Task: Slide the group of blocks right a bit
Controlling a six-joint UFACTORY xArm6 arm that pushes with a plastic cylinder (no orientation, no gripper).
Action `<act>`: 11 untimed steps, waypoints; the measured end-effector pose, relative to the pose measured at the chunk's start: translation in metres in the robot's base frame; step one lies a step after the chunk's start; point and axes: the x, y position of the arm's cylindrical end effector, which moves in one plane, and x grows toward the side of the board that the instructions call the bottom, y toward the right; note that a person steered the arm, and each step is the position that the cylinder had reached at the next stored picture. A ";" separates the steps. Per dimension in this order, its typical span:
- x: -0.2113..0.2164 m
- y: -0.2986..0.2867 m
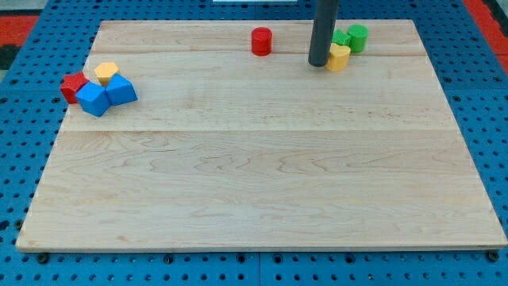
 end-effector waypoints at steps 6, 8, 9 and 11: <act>0.141 -0.400; 0.023 -0.391; -0.003 -0.392; 0.067 -0.339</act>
